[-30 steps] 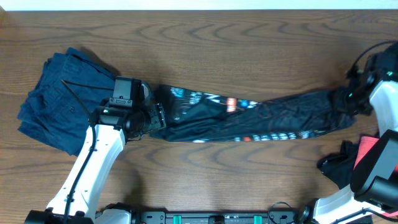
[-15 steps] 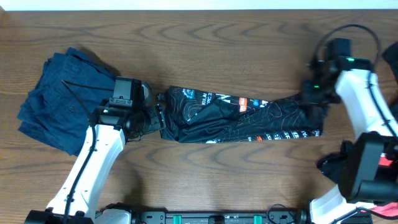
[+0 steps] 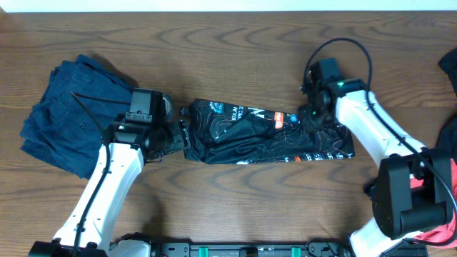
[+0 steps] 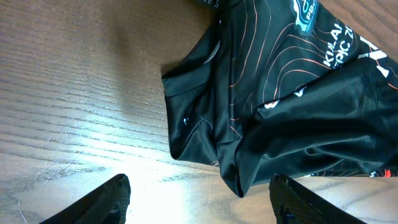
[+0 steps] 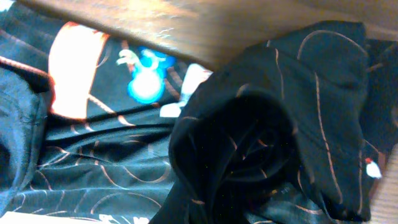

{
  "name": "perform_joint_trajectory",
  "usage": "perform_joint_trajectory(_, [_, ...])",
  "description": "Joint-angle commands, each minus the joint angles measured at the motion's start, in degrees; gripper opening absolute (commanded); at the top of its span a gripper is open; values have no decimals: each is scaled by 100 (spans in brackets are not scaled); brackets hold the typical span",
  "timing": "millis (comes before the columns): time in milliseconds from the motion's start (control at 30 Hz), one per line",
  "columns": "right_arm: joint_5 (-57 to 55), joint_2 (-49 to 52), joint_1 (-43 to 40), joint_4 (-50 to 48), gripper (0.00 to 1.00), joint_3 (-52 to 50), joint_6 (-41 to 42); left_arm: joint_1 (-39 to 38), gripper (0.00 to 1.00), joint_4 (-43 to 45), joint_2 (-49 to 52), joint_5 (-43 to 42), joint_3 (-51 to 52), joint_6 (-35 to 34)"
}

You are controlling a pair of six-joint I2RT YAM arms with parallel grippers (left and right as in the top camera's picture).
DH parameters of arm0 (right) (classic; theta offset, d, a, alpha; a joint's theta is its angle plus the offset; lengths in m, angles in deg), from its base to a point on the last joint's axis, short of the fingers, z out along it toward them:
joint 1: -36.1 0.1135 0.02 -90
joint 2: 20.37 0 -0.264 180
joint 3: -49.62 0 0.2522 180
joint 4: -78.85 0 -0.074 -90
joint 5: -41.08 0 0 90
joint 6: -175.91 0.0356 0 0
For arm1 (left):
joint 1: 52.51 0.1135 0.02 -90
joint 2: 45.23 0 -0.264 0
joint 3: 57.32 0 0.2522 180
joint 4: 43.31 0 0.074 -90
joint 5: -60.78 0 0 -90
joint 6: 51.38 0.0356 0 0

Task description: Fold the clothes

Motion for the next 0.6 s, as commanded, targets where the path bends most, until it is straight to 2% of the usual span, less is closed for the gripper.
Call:
perform_joint_trajectory(0, [188, -4, 197, -166, 4, -192, 144, 24, 74, -24, -22, -15, -11, -35])
perform_joint_trajectory(433, [516, -4, 610, -411, 24, -249, 111, 24, 74, -24, -22, -13, -11, -33])
perform_joint_trajectory(567, [935, -17, 629, -581, 40, -225, -142, 24, 73, -22, -22, -13, -11, -33])
